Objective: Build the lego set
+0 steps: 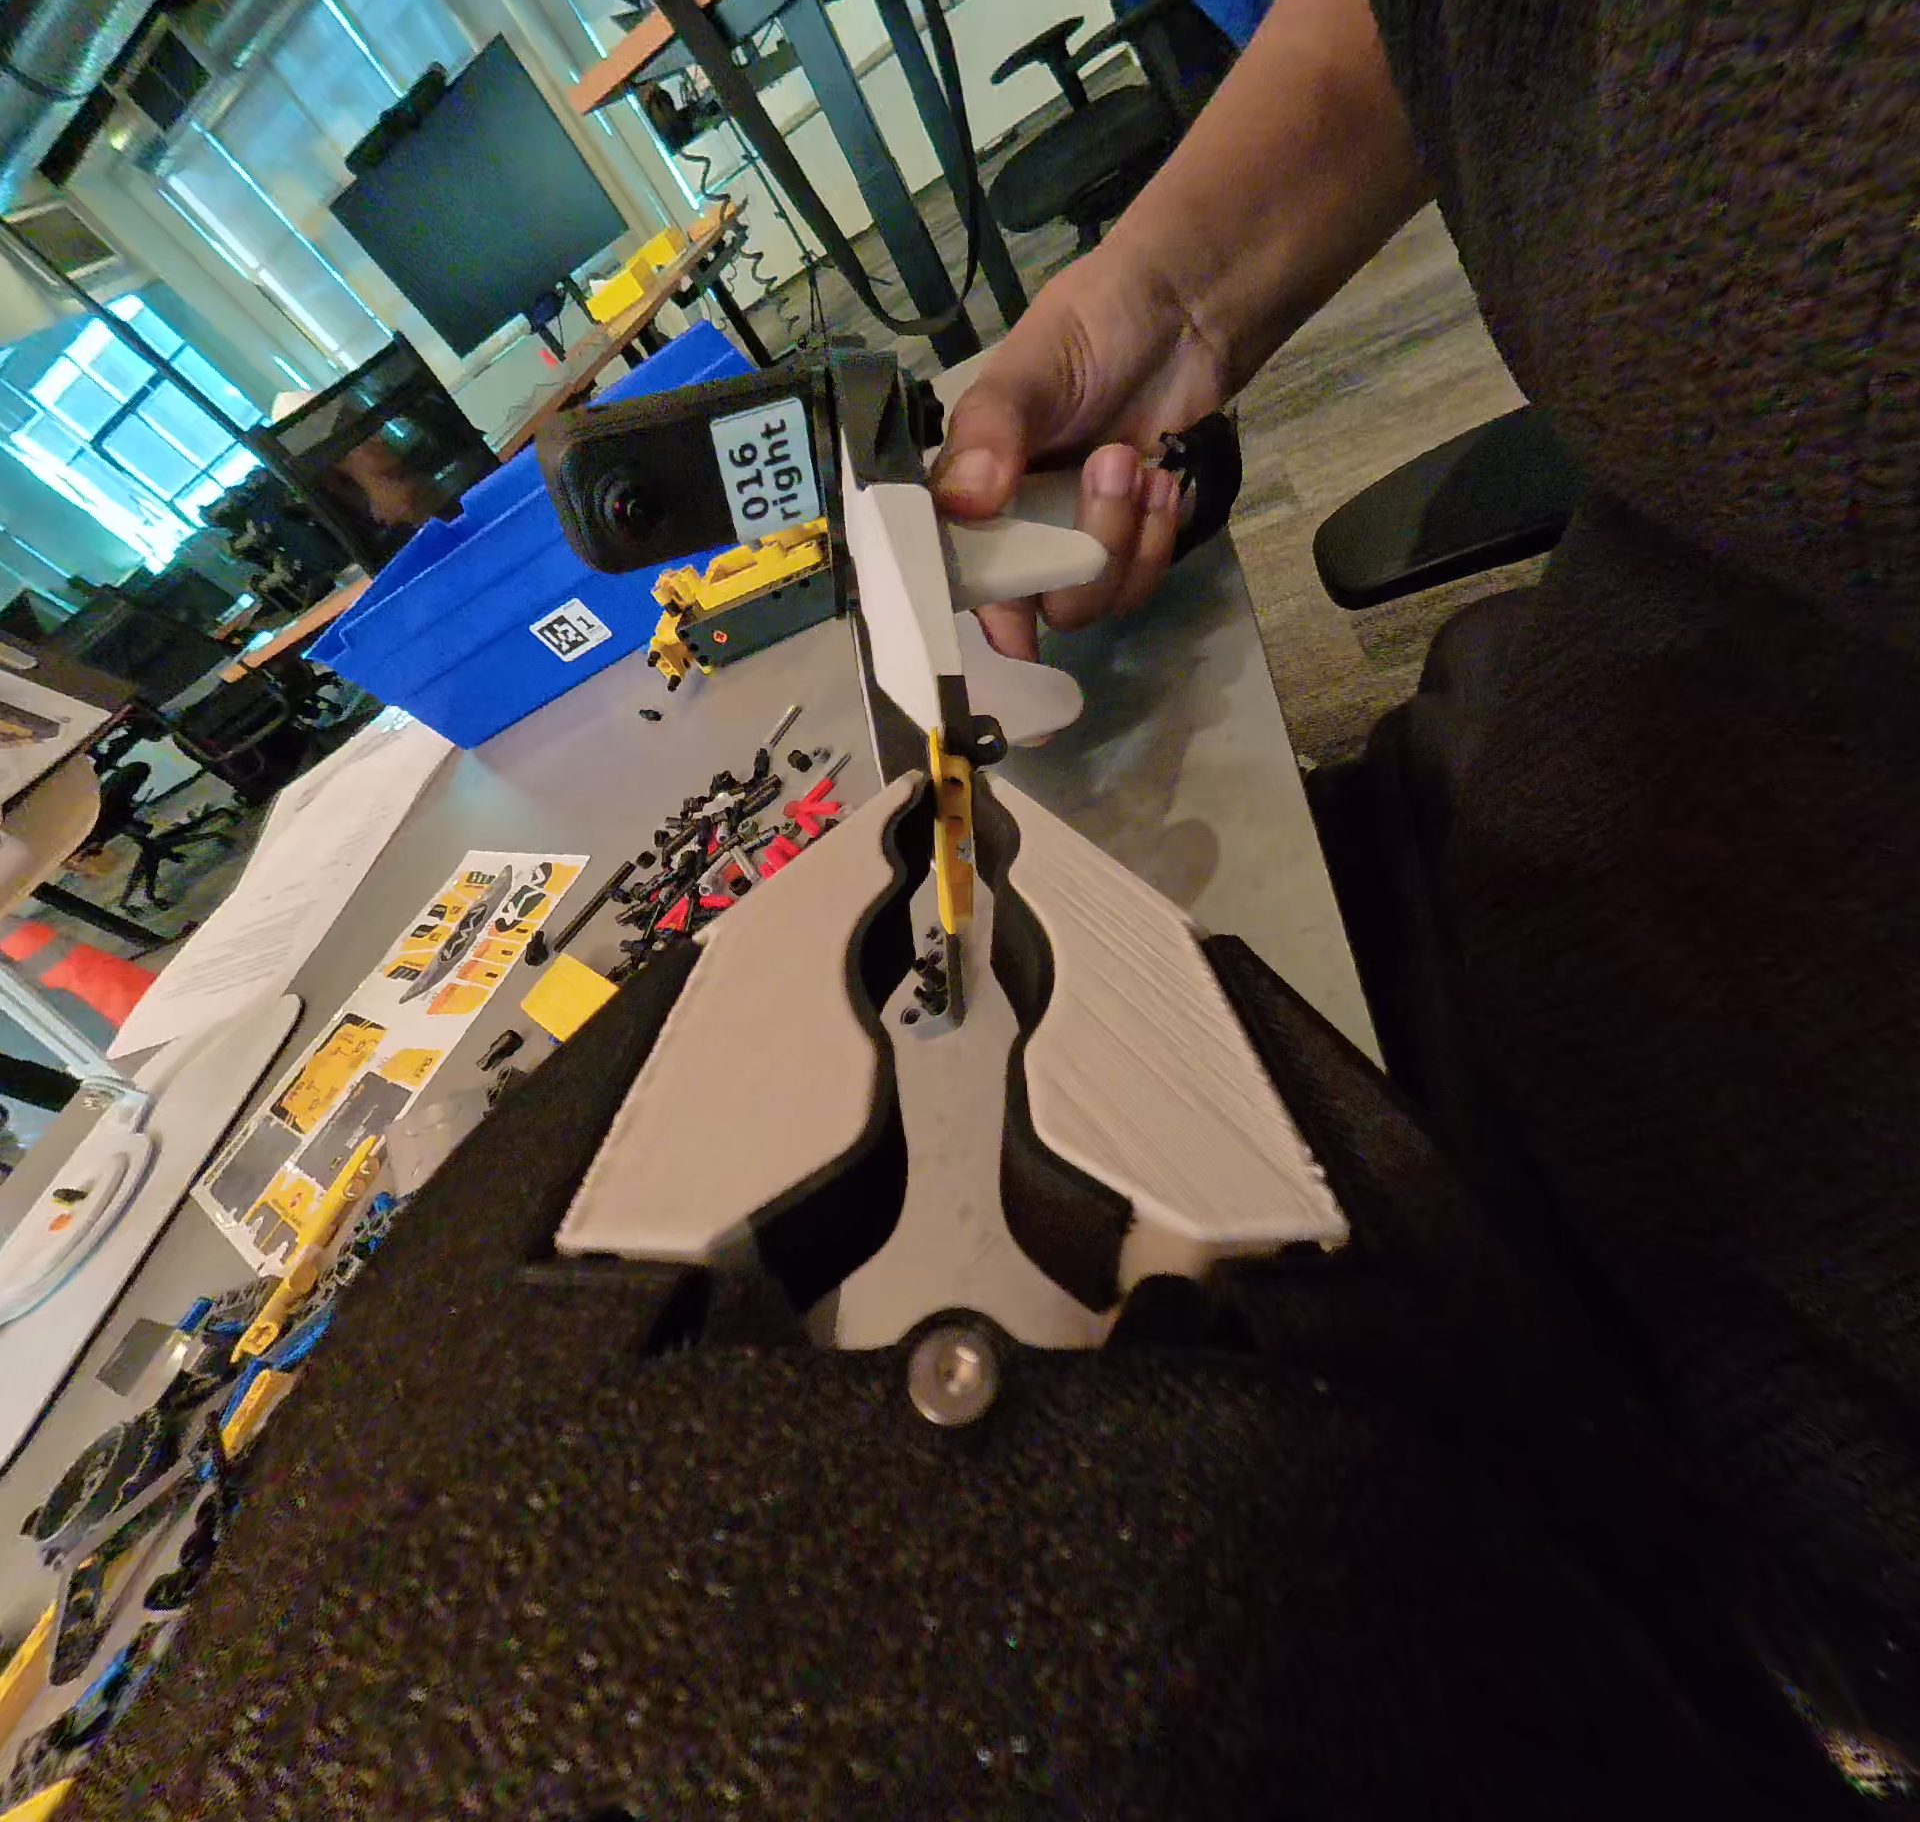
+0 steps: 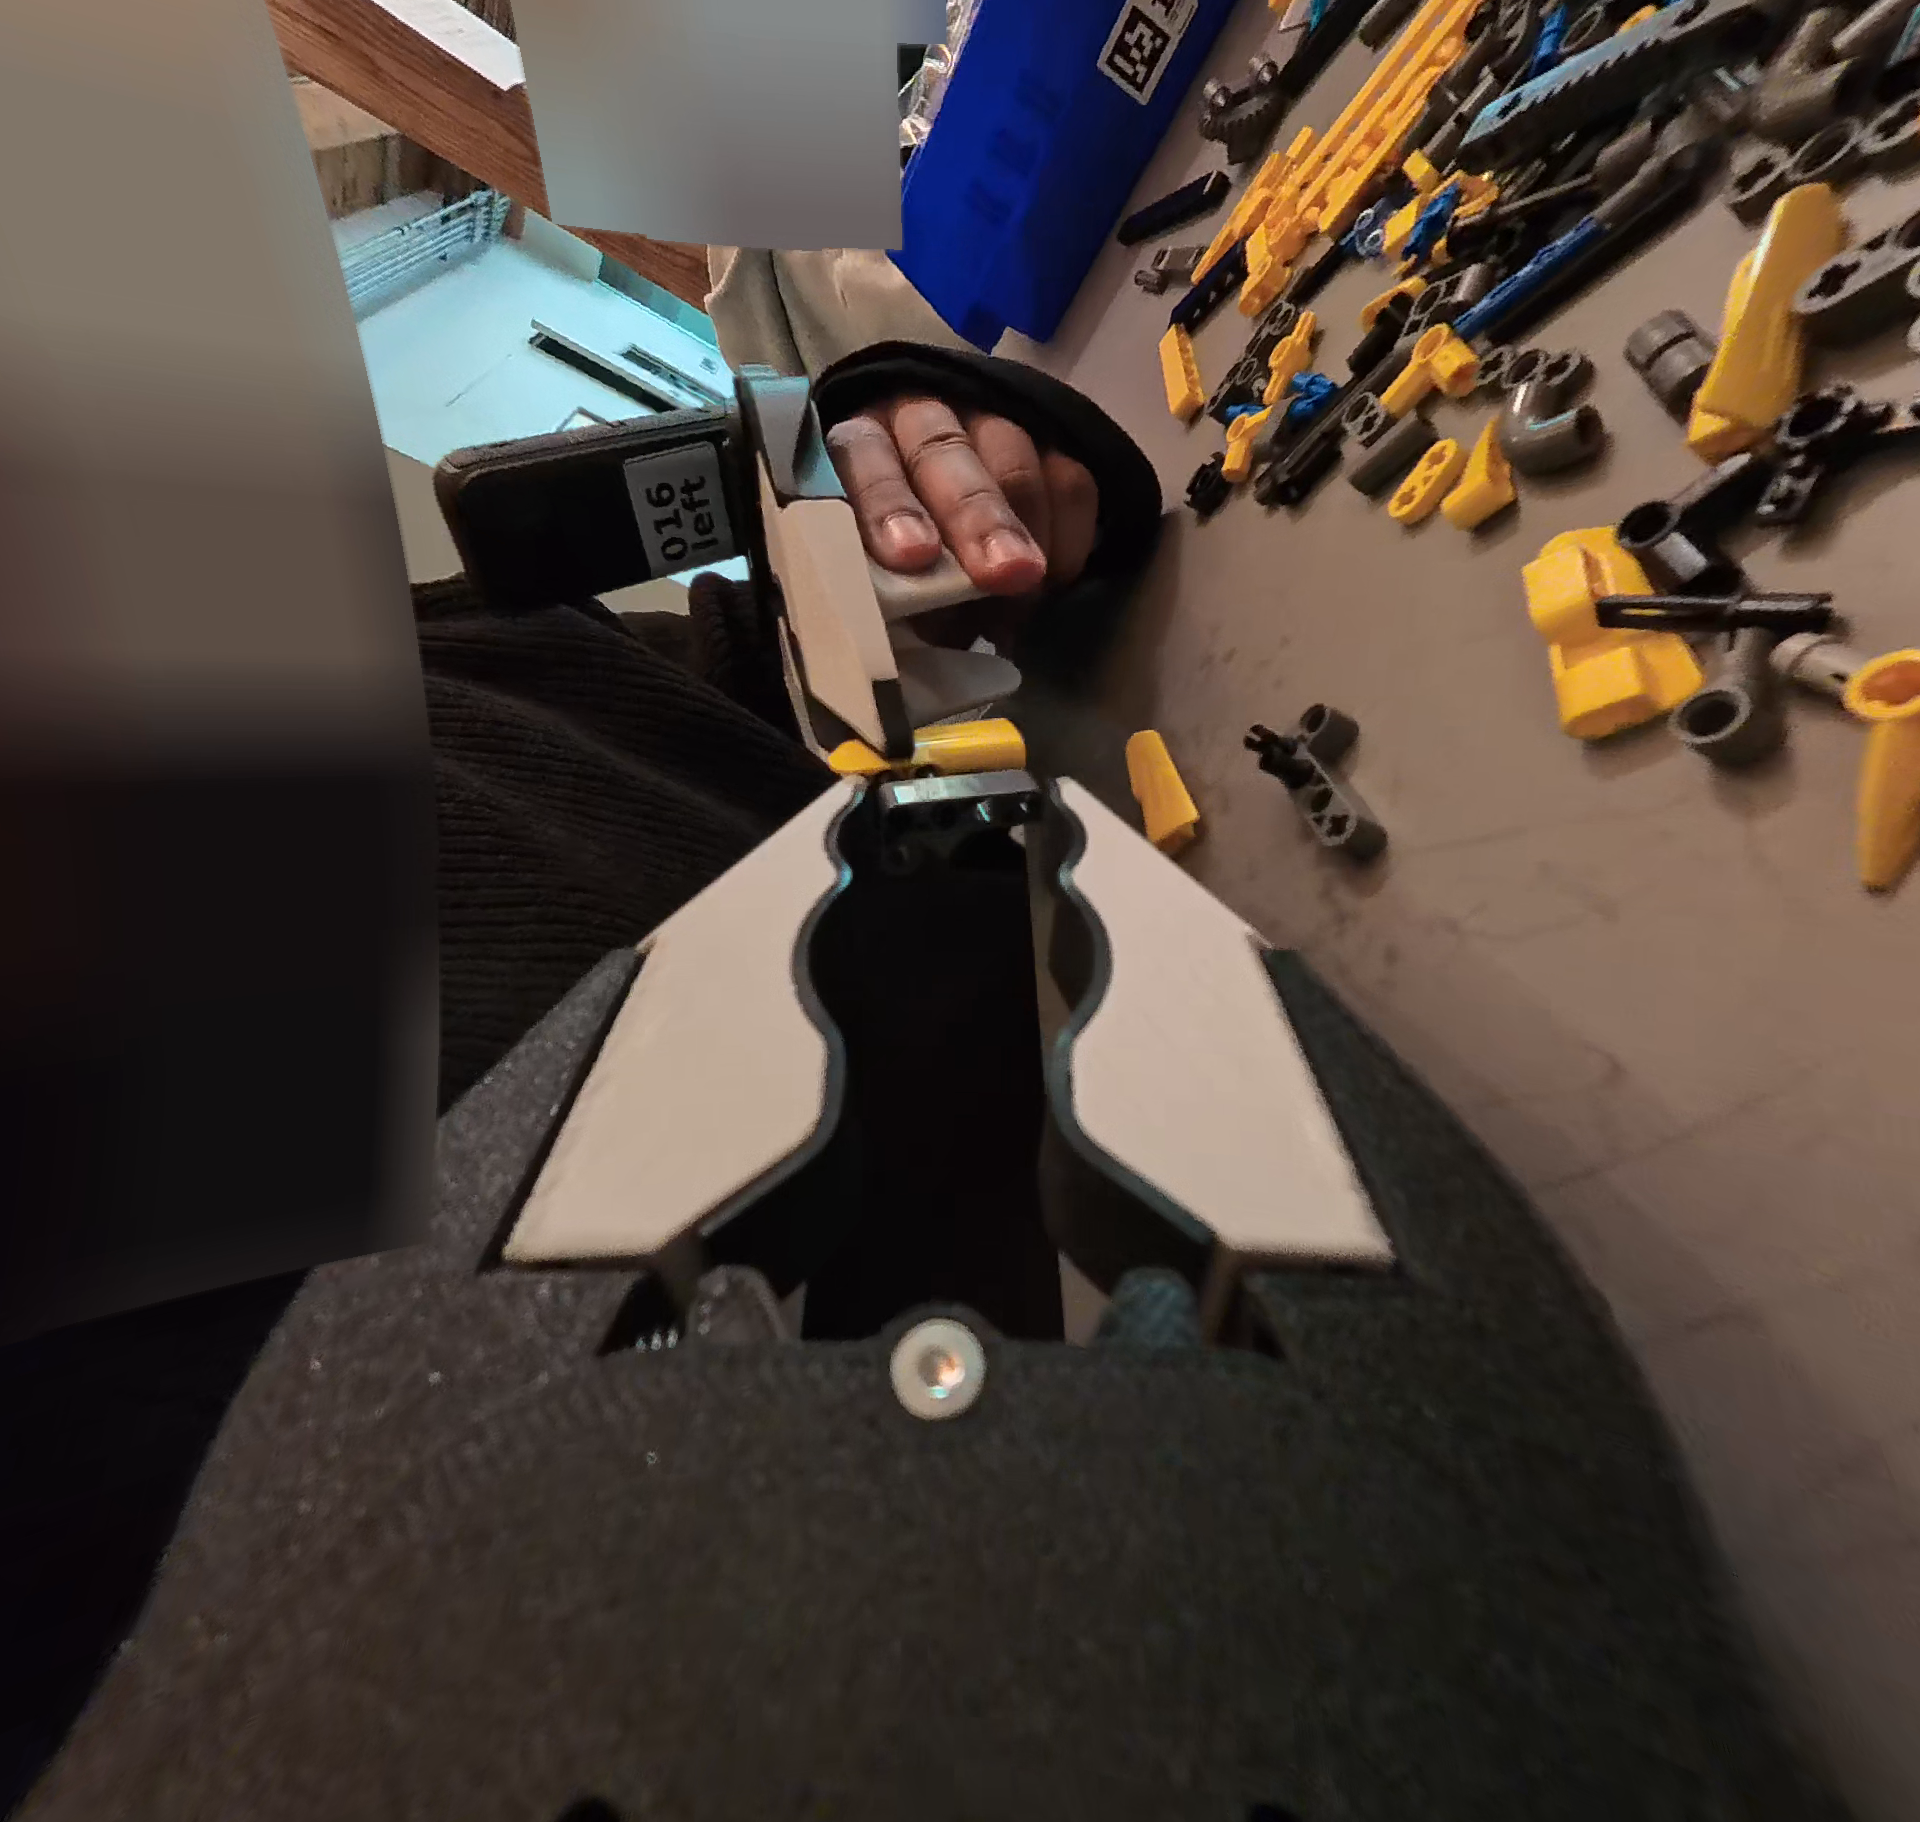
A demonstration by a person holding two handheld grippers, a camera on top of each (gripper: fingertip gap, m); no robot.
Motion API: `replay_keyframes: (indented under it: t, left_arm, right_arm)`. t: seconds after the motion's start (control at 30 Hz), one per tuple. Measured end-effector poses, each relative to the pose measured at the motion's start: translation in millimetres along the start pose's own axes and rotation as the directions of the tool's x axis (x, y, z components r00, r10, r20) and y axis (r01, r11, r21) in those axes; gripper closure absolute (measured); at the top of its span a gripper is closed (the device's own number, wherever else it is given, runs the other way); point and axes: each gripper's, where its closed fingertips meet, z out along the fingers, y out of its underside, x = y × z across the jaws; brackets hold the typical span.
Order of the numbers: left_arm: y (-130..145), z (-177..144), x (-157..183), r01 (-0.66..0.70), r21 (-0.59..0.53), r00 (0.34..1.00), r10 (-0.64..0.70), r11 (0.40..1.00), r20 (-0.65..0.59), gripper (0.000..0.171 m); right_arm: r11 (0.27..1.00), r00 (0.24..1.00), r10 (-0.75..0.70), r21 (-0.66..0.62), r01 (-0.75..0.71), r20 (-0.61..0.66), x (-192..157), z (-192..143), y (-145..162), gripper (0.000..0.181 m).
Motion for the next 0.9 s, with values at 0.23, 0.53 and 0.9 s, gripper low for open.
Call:
replay_keyframes:
  t: [0.23,0.53,0.9]
  left_arm:
    - [4,2,-3,-0.017,-0.027,0.999,0.018,0.999,0.033,0.166]
    - [4,1,-12,0.038,-0.014,0.998,-0.037,0.999,0.046,0.166]
    - [8,1,-20,0.078,-0.034,0.995,-0.076,0.996,0.065,0.166]
  right_arm:
    - [0.998,1.0,0.012,0.054,-0.012,-0.013,3,-2,-1,0.15]
    - [0.991,0.999,0.039,0.124,-0.038,-0.001,2,-2,-8,0.15]
    - [0.99,0.999,0.043,0.137,-0.042,-0.006,6,-3,-14,0.148]
